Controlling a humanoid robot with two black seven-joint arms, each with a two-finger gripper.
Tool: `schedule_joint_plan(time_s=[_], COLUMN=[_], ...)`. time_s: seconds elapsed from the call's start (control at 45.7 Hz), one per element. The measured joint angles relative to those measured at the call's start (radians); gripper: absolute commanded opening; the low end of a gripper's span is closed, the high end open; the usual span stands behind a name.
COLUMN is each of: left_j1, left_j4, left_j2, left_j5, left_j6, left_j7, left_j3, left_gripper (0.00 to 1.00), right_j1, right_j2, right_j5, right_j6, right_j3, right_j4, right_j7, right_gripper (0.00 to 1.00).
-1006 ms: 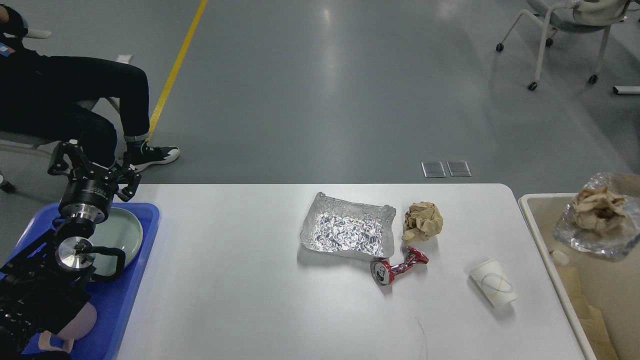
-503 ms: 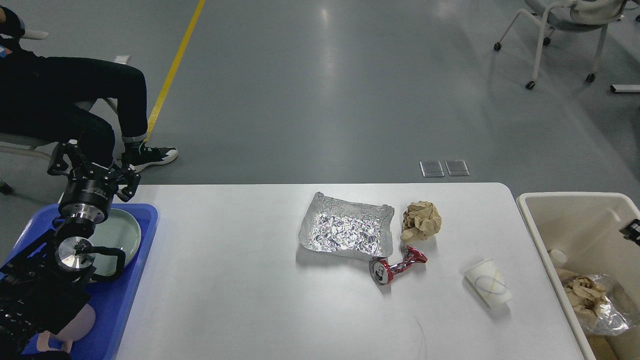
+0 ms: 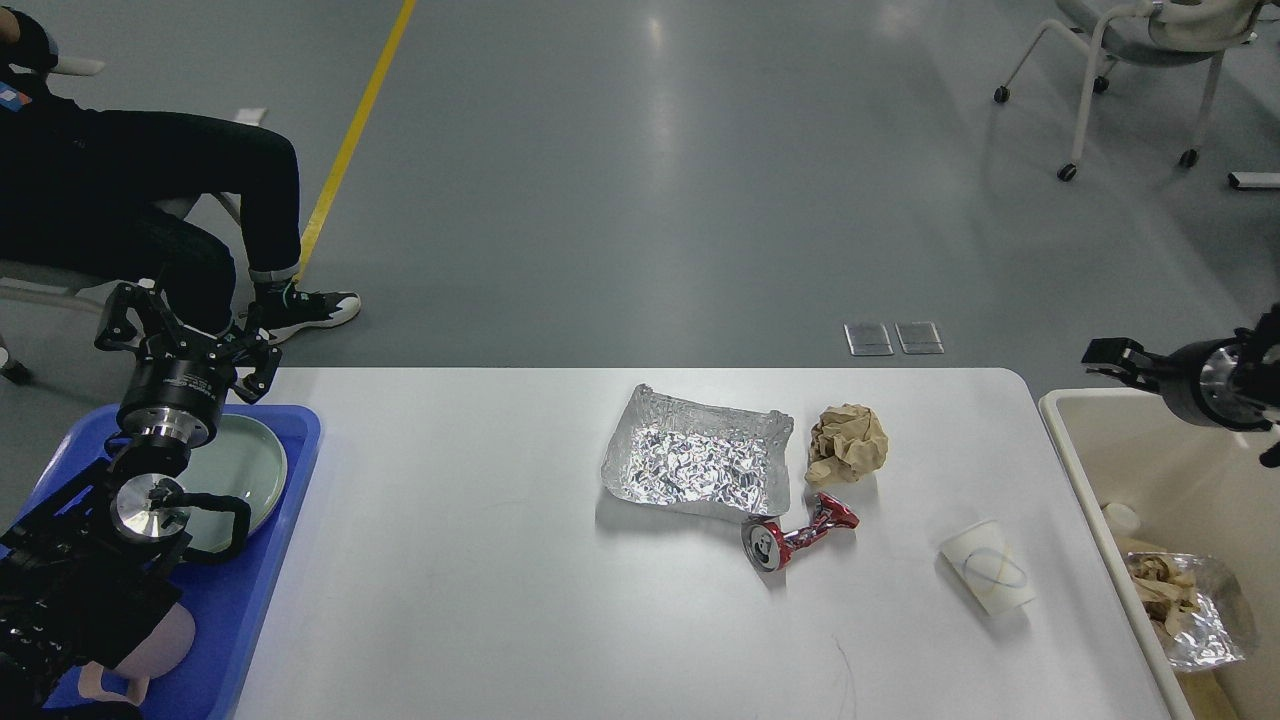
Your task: Tidy desktop
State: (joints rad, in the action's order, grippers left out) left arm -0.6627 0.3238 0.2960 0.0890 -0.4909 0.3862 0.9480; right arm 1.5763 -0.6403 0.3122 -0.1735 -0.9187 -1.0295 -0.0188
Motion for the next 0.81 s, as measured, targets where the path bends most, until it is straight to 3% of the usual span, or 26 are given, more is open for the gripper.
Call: schedule_joint_plan(time_s=[0.153,0.35,0.81], left_j1=[0.000,0.000,0.000], left_j4=[0.000,0.000,0.000], left_j2=[0.000,0.000,0.000], left_j5=[0.000,0.000,0.000], left_j6=[0.000,0.000,0.000], left_j7=[0.000,0.000,0.000], left_j3=[0.000,0.000,0.000], left_gripper=[0.97,0.96,0.97], right_j1=[0.172,0.302,0.054], right_j2=[0.011,0.018,0.079], right_j5=[0.011,0.031,0.462], right_j6=[-0.035,-0.188,-0.209], right_j3=[-0.034,-0.044,-0.037], right_j4=[-0.180,-0.304,-0.253], right_j7=[0.000,0.001,0.001], right_gripper=[1.00,1.00,1.00])
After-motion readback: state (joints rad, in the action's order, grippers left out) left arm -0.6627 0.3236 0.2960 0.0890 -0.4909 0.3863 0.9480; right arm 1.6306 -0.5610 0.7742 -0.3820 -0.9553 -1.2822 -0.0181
